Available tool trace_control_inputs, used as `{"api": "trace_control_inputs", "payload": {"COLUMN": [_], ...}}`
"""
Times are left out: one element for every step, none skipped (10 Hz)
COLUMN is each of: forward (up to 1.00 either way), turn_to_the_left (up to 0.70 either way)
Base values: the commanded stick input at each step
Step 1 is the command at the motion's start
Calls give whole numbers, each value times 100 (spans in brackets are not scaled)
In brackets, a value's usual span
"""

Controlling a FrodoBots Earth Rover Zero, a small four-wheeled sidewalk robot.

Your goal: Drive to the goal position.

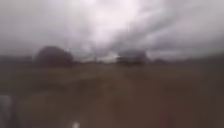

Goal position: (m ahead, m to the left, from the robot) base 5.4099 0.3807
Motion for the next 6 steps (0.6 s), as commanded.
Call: {"api": "trace_control_inputs", "payload": {"forward": [85,85,85,85,85,85], "turn_to_the_left": [0,0,0,0,0,0]}}
